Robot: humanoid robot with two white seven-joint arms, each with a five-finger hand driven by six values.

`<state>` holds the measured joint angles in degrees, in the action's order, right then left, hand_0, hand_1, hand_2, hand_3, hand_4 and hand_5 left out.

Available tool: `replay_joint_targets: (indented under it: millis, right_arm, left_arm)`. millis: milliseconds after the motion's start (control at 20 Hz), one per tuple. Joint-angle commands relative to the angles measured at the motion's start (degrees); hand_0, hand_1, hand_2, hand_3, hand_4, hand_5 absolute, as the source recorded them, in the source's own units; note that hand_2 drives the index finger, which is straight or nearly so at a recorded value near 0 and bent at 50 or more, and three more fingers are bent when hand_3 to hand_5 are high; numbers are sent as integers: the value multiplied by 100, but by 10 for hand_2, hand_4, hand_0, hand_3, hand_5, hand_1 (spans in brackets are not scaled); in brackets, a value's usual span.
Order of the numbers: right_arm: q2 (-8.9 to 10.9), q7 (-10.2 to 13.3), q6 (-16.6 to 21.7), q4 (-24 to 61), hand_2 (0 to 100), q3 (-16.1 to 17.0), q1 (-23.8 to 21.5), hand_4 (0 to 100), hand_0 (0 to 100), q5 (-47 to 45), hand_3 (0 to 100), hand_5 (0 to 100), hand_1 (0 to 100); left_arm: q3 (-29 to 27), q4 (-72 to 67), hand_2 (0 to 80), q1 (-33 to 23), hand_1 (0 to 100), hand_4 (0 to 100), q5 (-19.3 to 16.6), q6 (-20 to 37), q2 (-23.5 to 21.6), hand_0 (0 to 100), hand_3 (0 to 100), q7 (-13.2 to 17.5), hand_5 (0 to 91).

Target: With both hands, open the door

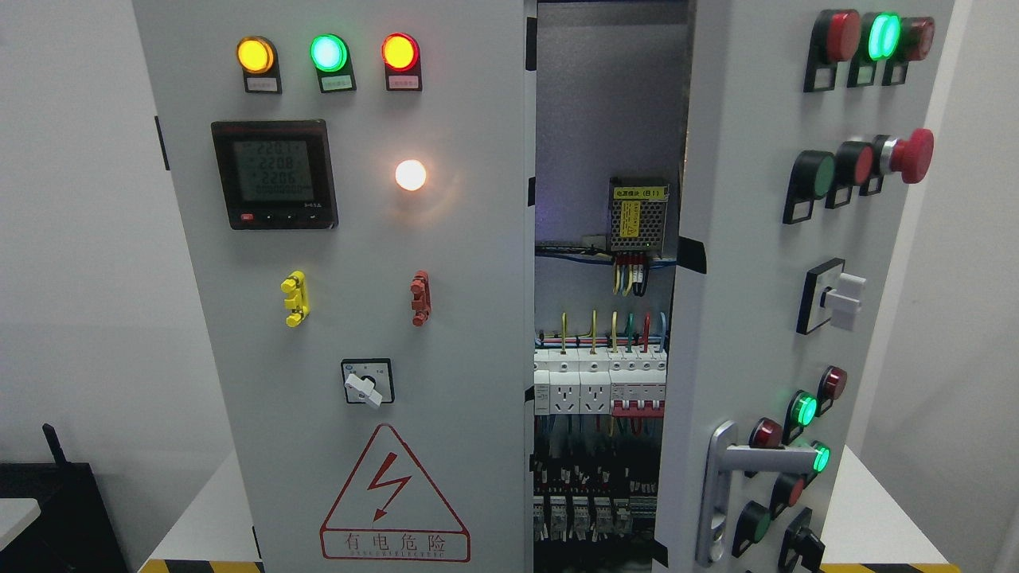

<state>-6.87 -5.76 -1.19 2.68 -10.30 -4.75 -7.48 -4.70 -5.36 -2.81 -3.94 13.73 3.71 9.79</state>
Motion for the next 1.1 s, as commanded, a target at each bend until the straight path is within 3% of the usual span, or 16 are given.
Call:
replay_joint_targets:
  millis: [0,1052]
  right_arm:
    - [1,5,4,4,0,1,0,0,107,1,0,0,0]
    - [1,5,4,4,0,-7,0,0,107,1,0,0,0]
  left_arm:
    - [-5,0,0,0,0,30,-2,-2,-2,0,0,5,0]
    - [-5,0,0,0,0,31,-2,-2,-2,0,0,-4,0]
